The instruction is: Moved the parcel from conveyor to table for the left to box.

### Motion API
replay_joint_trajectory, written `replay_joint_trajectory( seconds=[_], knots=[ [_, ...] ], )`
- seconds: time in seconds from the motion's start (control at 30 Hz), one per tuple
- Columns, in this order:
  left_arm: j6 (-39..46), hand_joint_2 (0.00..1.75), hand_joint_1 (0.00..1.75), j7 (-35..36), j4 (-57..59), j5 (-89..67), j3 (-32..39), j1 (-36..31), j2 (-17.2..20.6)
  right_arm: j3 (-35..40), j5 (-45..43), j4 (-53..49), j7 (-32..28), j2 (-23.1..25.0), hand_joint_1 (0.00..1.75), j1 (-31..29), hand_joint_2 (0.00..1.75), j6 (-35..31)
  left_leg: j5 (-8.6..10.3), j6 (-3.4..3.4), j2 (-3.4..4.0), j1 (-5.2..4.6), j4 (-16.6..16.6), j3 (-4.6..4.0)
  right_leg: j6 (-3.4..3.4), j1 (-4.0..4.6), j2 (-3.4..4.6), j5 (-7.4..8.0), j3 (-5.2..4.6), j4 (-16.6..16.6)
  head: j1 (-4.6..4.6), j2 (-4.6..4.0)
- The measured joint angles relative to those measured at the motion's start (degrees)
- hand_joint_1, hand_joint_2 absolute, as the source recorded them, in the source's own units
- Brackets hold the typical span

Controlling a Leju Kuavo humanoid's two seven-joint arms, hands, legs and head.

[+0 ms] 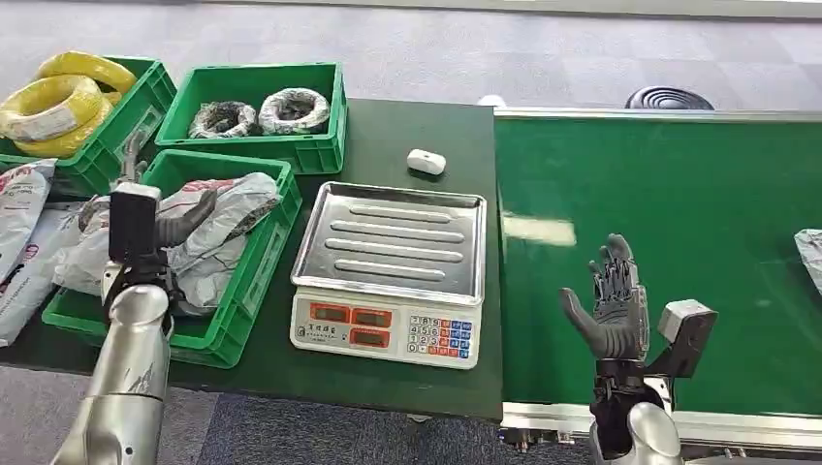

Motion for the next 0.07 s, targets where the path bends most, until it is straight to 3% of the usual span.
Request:
replay_joint_trajectory(
  seconds=[0.07],
  knots=[
    [7.2, 1.75, 0.0, -4.5, -7.8, -4.8, -2.3, 4.3, -0.4, 0.0, -0.2, 0.3, 0.0, 0.0, 0.0, 0.6, 1.75, 0.1, -0.01, -0.01, -0.03, 0.0, 0.0, -0.02, 0.0, -0.01, -0.03, -0.03, -0.04, 0.0, 0.02, 0.0]
  ],
)
